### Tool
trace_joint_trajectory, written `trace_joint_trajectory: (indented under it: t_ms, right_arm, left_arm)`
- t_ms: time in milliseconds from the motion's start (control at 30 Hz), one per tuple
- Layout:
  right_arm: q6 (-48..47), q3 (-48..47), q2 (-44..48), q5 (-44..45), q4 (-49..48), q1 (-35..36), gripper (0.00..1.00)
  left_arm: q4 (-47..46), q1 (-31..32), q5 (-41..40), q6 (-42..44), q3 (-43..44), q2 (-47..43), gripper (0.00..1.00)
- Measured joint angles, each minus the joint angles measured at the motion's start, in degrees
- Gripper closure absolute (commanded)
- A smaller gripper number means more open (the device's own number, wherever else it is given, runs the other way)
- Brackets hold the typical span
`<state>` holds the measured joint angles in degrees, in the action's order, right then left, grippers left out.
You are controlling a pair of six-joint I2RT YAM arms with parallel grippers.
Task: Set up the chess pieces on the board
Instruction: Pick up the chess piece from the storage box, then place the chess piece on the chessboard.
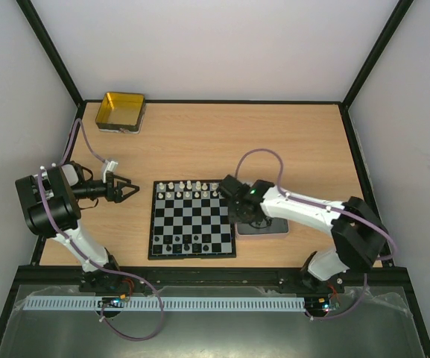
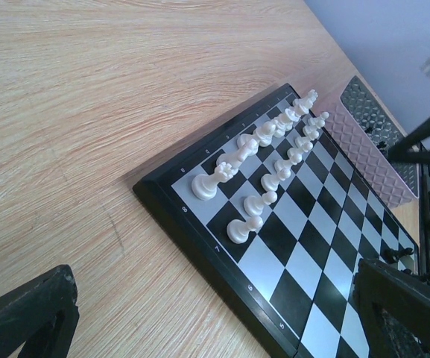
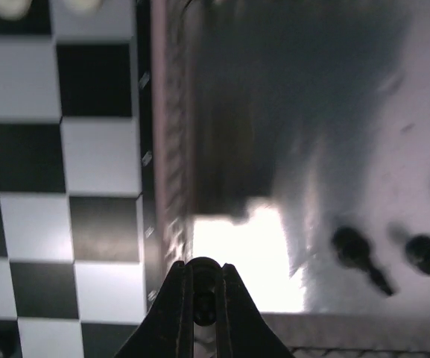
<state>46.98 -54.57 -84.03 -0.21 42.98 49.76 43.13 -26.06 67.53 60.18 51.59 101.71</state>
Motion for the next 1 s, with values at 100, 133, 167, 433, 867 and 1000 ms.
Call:
trace_joint_trajectory:
  t_ms: [100, 133, 167, 433, 867, 1000]
  right_arm:
    - [1.8, -0.2, -3.1, 0.2, 0.3, 5.3, 0.97]
    - [2.2, -0.6, -4.7, 0.3, 0.5, 7.0, 0.98]
    - [2.4, -0.9, -5.4, 0.3, 0.6, 7.6, 0.98]
    - [3.2, -5.6, -9.1, 1.3, 0.9, 12.6, 0.98]
    - [4.1, -8.8, -8.9, 6.9, 5.0, 13.0, 0.98]
    - [4.0, -11.8, -8.9, 6.9, 5.5, 13.2, 0.98]
  left_arm:
    - [0.0, 0.0, 0.0, 0.0, 0.0, 0.0, 0.00]
    - [0.0, 0.0, 0.0, 0.0, 0.0, 0.0, 0.00]
    - [0.0, 0.0, 0.0, 0.0, 0.0, 0.0, 0.00]
    - [0.0, 0.0, 0.0, 0.0, 0.0, 0.0, 0.00]
    - [0.0, 0.0, 0.0, 0.0, 0.0, 0.0, 0.00]
    - [-0.1, 0.0, 0.0, 0.0, 0.0, 0.0, 0.00]
